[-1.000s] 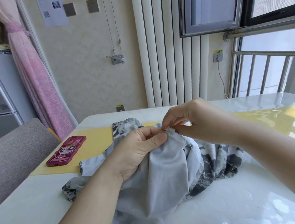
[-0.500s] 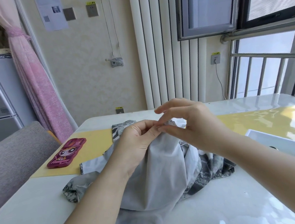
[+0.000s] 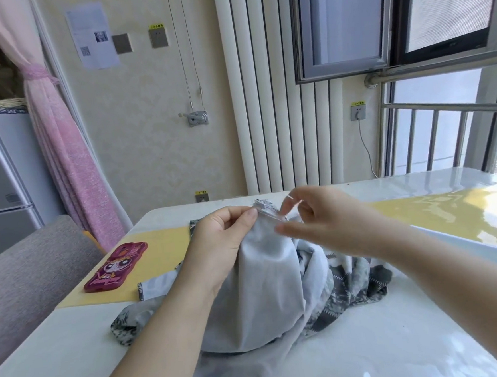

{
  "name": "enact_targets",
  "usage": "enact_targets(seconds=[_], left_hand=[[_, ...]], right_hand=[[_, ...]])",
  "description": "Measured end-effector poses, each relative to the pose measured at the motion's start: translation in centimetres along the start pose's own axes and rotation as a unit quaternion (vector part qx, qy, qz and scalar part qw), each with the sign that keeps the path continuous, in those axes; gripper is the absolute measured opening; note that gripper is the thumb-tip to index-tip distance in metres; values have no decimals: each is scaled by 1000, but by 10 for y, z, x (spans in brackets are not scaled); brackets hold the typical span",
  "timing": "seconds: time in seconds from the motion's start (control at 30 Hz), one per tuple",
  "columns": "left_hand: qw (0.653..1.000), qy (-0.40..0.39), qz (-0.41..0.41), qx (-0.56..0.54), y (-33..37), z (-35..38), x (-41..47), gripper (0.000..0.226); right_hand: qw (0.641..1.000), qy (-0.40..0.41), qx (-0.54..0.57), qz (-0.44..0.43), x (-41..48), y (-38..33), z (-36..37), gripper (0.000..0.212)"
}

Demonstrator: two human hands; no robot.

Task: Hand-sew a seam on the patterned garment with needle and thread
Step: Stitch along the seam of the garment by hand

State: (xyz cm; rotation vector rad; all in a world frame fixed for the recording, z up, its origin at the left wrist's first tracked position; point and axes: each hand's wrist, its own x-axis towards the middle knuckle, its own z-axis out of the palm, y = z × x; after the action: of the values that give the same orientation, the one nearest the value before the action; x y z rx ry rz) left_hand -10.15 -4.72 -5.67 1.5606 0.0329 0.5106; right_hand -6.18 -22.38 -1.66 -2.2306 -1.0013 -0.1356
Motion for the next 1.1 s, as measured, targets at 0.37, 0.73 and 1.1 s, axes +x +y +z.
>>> enact_targets(seconds=[0.37,0.73,1.1], left_hand=[[1000,2,1,29,1,7,-3,13],[1000,16,-13,1,1,9,-9,11],[1000,-8,24,15,1,13,-9,11]], right_hand=[[972,71,214,-65,-1,-15,-12,37],[888,-452,72,48,-31,-7,-12,33],[987,143,72,-19,-11,-16,16,48]])
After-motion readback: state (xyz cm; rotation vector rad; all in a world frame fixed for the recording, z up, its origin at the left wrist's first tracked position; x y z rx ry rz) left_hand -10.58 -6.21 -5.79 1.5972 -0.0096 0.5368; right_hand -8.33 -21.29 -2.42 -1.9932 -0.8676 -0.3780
